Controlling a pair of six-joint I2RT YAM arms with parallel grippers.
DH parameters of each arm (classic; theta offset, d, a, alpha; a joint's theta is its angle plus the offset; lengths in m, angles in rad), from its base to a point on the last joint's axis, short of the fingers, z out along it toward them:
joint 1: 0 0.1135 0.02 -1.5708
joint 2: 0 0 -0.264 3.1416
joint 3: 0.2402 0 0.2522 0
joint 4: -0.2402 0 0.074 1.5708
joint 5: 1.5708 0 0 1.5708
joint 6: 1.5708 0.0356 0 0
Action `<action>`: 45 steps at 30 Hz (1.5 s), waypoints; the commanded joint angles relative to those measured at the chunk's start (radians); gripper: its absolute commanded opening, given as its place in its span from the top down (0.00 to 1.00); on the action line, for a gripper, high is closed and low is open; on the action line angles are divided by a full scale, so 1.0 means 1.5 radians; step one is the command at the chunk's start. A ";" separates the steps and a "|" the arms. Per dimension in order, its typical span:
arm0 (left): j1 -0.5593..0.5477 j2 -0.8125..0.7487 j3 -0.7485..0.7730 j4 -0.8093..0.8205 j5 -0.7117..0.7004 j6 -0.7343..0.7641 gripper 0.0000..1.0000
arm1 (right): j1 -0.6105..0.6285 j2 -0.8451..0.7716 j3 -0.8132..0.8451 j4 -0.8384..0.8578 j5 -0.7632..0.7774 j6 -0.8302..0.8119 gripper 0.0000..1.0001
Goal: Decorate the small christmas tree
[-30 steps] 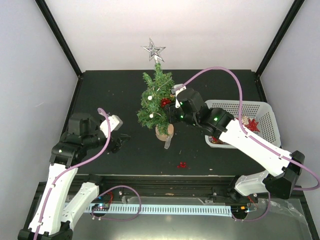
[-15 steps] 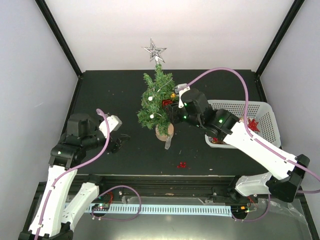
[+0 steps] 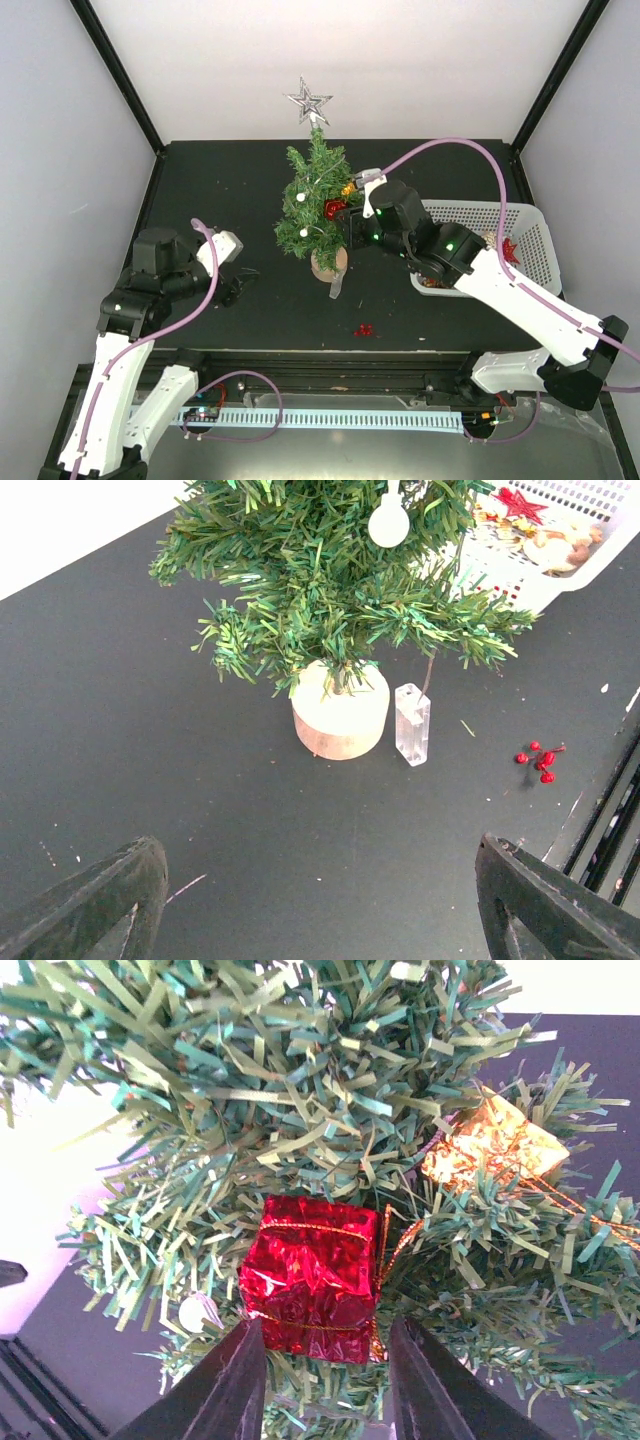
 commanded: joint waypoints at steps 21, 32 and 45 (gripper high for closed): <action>0.012 -0.016 -0.011 0.020 0.014 -0.006 0.15 | -0.002 -0.021 -0.030 0.007 0.022 -0.005 0.58; 0.012 -0.016 -0.011 0.020 0.012 -0.006 0.15 | -0.002 -0.129 -0.126 0.019 0.032 -0.009 0.31; 0.015 -0.025 -0.012 0.024 -0.010 -0.011 0.15 | 0.025 -0.168 -0.314 -0.058 -0.053 0.035 0.47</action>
